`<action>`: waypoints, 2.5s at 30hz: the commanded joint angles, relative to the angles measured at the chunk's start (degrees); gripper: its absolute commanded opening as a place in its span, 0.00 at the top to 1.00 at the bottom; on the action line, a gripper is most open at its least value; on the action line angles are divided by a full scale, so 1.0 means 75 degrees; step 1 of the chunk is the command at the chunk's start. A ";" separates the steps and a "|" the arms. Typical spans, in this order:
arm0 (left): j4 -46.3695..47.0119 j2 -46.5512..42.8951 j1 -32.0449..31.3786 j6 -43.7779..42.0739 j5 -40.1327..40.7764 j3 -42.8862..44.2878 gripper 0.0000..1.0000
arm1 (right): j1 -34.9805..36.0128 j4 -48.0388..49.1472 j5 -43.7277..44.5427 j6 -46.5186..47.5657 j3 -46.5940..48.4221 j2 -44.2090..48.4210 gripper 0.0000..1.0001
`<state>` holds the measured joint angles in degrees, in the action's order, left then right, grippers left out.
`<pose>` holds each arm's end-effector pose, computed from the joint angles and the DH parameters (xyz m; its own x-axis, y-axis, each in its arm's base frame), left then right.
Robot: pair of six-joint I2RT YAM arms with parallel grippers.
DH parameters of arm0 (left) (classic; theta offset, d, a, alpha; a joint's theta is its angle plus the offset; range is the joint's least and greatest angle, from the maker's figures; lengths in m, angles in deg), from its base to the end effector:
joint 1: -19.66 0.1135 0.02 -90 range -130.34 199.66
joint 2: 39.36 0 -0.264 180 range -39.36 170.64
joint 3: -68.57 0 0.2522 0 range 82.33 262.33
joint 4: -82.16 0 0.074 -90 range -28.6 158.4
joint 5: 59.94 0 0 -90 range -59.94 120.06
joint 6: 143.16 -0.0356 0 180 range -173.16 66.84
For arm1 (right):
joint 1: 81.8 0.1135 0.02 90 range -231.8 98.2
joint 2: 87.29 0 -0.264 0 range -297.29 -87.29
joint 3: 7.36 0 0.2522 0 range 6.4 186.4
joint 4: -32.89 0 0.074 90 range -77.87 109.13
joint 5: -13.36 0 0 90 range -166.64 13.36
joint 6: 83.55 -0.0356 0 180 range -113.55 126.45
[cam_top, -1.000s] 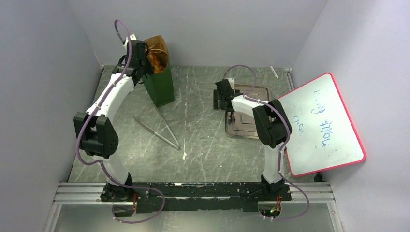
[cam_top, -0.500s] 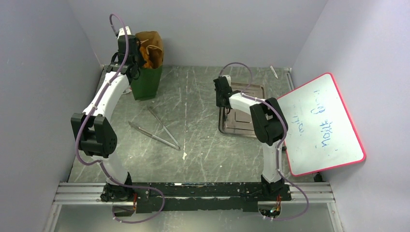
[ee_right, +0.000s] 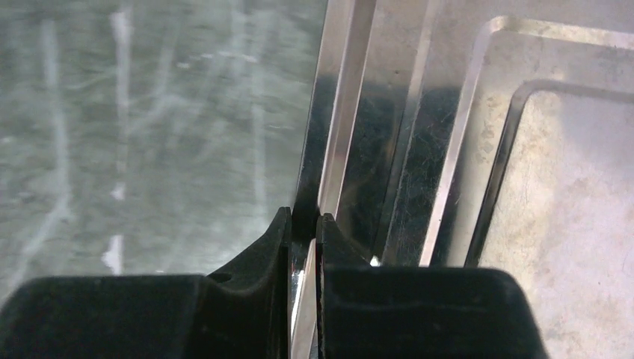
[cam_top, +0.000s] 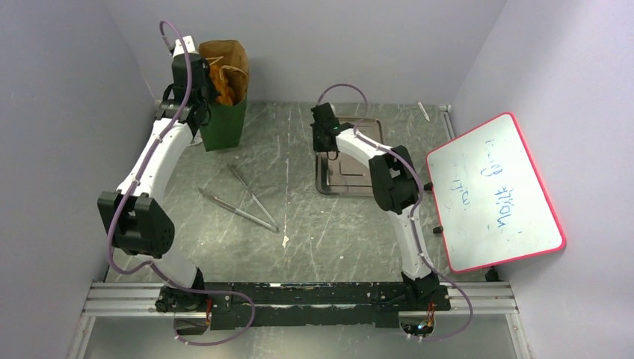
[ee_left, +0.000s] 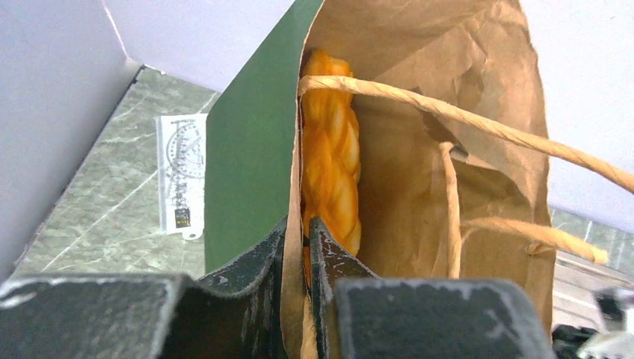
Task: Take the fake bread out of the paper bag
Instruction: Move the container to the center of the board, then place the paper bag at the center of the board.
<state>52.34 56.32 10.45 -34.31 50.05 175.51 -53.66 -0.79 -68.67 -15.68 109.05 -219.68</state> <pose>0.3922 -0.0513 0.3912 -0.2426 -0.2683 -0.9323 -0.2619 0.9434 -0.2033 0.4531 0.2367 0.1558 -0.7687 0.0119 -0.6394 -0.1062 0.9836 0.1460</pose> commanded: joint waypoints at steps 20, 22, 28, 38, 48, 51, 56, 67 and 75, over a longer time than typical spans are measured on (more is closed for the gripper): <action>0.0466 -0.2194 -0.0002 -0.0016 -0.0077 -0.1078 0.93 | -0.0418 -0.2911 0.0315 -0.5741 0.2869 -0.1861 1.00; 0.0433 -0.2366 -0.0008 0.0041 -0.0137 -0.1233 0.93 | -0.0500 -0.3377 0.0397 -0.6155 0.3483 -0.2262 1.00; 0.0214 -0.2849 -0.0037 -0.0054 -0.0041 -0.1547 0.93 | -0.0702 -0.3345 0.0406 -0.6468 0.4336 -0.2846 1.00; -0.0127 -0.3499 -0.0037 -0.0054 -0.0012 -0.1487 0.93 | -0.0676 -0.2111 0.1666 -0.3113 0.2730 -0.0714 0.56; -0.0216 -0.3736 -0.0049 0.0212 -0.0272 -0.1588 0.93 | -0.1409 -0.1153 0.2813 -0.1218 -0.0921 0.1810 0.30; -0.0240 -0.3828 -0.0049 0.0217 -0.0341 -0.1728 0.93 | -0.1678 -0.1281 0.2742 -0.0885 -0.1184 0.1879 0.29; -0.0342 -0.4098 -0.0049 0.0502 -0.0306 -0.1964 0.93 | -0.1986 -0.1021 0.2507 -0.0651 -0.1864 0.1962 0.29; -0.1118 -0.4524 -0.0049 -0.0419 0.0104 -0.1915 0.93 | -0.2307 -0.0218 0.1458 -0.0688 -0.2726 0.1697 0.43; -0.1624 -0.4818 -0.0049 -0.0200 0.0282 -0.1917 0.93 | -0.2576 -0.0666 0.0552 -0.1558 -0.3023 0.1423 0.90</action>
<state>38.90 22.46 10.32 -35.97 50.49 159.30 -72.15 -3.94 -59.62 -22.54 89.10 -206.42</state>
